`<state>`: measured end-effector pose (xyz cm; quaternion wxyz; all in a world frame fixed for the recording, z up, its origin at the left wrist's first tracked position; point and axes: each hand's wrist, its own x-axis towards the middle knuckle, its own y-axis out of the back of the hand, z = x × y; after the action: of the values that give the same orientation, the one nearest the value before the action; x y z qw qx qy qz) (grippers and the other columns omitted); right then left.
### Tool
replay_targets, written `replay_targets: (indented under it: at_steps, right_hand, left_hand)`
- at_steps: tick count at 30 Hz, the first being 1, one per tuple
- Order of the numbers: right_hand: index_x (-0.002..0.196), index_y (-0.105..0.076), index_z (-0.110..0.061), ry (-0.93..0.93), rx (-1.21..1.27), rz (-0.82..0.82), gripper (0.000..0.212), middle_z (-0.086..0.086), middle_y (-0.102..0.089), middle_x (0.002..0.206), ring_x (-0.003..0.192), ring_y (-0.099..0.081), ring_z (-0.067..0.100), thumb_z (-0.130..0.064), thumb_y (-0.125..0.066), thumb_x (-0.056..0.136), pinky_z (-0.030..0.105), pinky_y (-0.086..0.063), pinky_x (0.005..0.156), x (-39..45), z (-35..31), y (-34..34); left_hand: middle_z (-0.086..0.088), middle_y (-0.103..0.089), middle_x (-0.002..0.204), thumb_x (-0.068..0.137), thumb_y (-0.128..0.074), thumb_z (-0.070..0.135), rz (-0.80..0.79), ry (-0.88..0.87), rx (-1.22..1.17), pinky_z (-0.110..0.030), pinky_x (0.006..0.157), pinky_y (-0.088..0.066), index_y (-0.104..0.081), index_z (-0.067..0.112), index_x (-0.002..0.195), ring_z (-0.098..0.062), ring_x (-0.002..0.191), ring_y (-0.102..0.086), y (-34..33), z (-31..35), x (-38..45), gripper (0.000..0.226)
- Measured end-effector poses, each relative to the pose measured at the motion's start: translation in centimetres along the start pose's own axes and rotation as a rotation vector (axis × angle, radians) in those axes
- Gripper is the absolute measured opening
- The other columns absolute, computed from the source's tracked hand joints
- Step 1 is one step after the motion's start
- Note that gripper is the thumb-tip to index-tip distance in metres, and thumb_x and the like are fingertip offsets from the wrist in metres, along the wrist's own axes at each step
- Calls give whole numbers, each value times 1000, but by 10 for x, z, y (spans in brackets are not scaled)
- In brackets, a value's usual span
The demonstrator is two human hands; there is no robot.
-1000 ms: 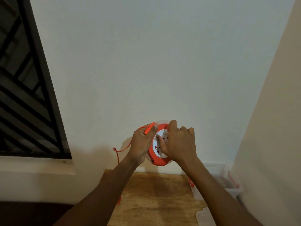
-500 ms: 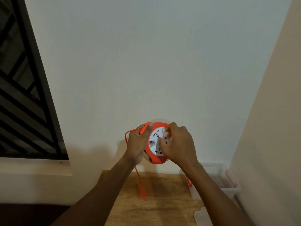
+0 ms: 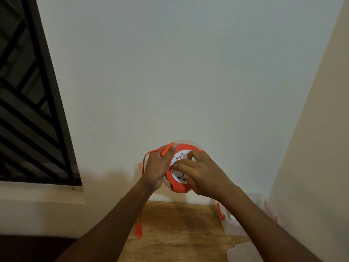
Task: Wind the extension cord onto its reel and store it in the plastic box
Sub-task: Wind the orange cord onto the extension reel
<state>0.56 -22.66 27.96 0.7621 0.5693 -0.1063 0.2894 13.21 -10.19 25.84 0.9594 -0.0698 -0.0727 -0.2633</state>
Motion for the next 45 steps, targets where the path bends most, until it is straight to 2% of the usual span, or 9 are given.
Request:
replay_targets:
  at_steps: [4, 9, 12, 20, 23, 27, 36, 41, 45]
  right_hand:
    - [122, -61, -22, 65, -62, -37, 76, 2, -67, 121, 106, -59, 29, -31, -94, 54, 44, -52, 86, 1, 2, 3]
    - [127, -57, -21, 167, -95, -108, 84, 2, -66, 125, 108, -58, 30, -25, -95, 52, 47, -53, 86, -4, 0, 0]
    - [134, -52, -22, 155, -116, -113, 91, 2, -62, 130, 113, -57, 30, -28, -95, 53, 47, -50, 92, -8, 4, -4]
    - [130, -52, -15, 235, -347, 126, 65, 6, -65, 123, 98, -56, 29, -41, -77, 75, 41, -47, 77, -10, 12, -18]
    - [115, -55, -11, 114, -344, 239, 49, 10, -69, 106, 87, -57, 30, -43, -66, 80, 41, -41, 75, -3, 6, -20]
    - [101, -57, -10, -203, -282, 283, 50, 7, -68, 72, 65, -58, 28, -56, -60, 81, 39, -36, 70, 15, 3, -8]
    - [90, -50, -16, -726, 38, 199, 35, -6, -56, 56, 48, -54, 18, -49, -39, 94, 38, -44, 73, 22, -2, -8]
    - [73, -55, -13, -571, -44, 336, 22, 3, -58, 53, 45, -50, 22, -29, -61, 87, 37, -49, 63, 19, -6, -4]
    - [83, -62, -14, -271, -58, 378, 24, 4, -68, 78, 72, -59, 24, -30, -74, 71, 32, -45, 63, 14, -7, 0]
  left_hand:
    - [11, -81, 97, 80, -64, 62, -25, 25, -8, -34, 68, -65, -72, 37, 102, -22, 87, -79, 0, 0, -1, 34]
    - [3, -79, 107, 78, -65, 60, -77, 58, -6, -43, 80, -65, -70, 33, 106, -26, 95, -77, 2, 3, -2, 40]
    - [-1, -81, 105, 78, -67, 56, -128, 55, -5, -41, 73, -66, -72, 27, 112, -28, 91, -79, 6, 5, -2, 45]
    - [1, -81, 101, 87, -65, 54, -149, 26, 56, -37, 69, -65, -74, 29, 109, -27, 87, -79, 6, 9, -3, 34]
    - [3, -81, 99, 80, -68, 60, -146, -4, 39, -29, 65, -63, -77, 34, 100, -23, 87, -79, 1, 13, -4, 35]
    - [4, -80, 104, 78, -66, 65, -77, -22, 12, -36, 73, -66, -72, 35, 109, -25, 90, -79, -5, 8, -4, 44]
    - [8, -80, 102, 77, -62, 66, 32, -117, 3, -33, 74, -66, -73, 34, 105, -20, 88, -78, -12, 10, -7, 44]
    - [7, -81, 100, 79, -63, 65, 11, -109, -2, -35, 77, -65, -75, 37, 101, -21, 90, -78, -10, 6, -7, 38]
    - [20, -79, 91, 80, -61, 65, 1, -105, 10, -20, 66, -61, -74, 55, 88, -11, 85, -77, -7, 7, -8, 18]
